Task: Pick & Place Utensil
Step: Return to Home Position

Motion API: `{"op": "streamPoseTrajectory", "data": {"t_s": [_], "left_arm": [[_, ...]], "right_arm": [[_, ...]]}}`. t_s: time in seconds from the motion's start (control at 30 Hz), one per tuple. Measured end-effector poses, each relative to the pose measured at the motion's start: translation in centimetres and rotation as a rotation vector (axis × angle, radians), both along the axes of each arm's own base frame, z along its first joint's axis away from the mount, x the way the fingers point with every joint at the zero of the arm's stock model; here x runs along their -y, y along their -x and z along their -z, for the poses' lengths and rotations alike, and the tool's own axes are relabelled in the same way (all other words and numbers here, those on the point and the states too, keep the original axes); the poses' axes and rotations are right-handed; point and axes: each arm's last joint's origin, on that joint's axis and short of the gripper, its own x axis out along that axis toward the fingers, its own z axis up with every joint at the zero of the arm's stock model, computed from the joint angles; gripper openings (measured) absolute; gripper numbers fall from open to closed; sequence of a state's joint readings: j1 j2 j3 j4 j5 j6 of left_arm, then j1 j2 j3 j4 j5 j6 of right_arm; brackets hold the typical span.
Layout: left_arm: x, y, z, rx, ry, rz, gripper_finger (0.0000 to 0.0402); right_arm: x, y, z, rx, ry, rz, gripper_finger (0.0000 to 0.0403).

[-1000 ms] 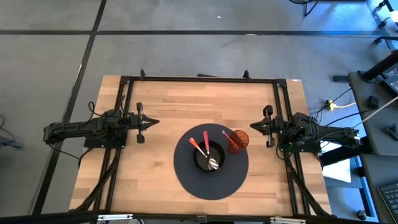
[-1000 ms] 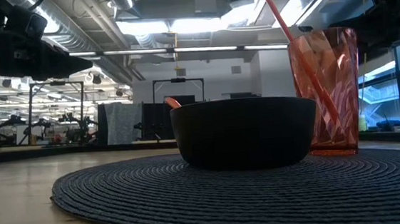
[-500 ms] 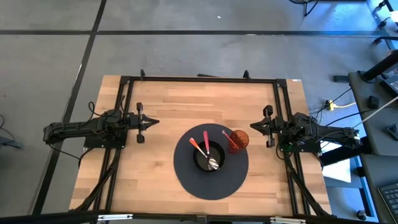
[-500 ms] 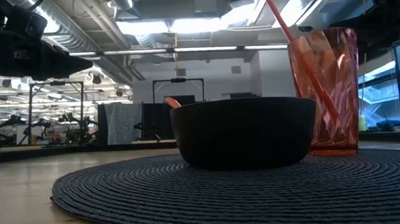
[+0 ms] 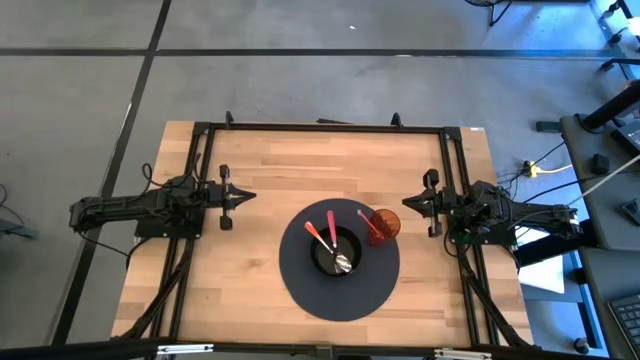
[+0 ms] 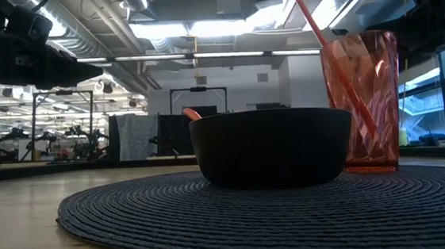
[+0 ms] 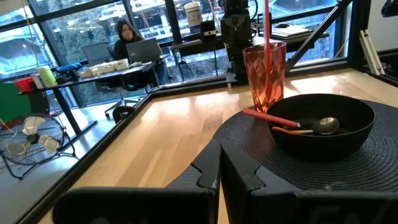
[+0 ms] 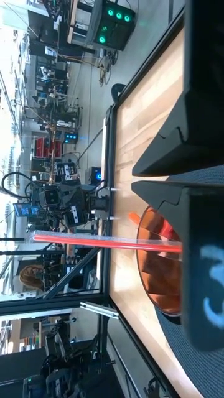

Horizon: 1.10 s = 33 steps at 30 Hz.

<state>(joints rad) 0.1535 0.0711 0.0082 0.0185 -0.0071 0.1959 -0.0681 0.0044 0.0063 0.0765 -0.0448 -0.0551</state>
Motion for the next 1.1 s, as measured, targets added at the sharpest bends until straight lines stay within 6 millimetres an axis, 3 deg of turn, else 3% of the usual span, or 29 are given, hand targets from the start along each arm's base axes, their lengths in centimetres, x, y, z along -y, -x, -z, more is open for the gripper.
{"op": "streamPoseTrajectory", "data": {"t_s": [1.1], "left_arm": [[0.00,0.00,0.00,0.000,0.000,0.000,0.0007]], "right_arm": [[0.00,0.00,0.00,0.000,-0.002,0.000,0.0026]]}}
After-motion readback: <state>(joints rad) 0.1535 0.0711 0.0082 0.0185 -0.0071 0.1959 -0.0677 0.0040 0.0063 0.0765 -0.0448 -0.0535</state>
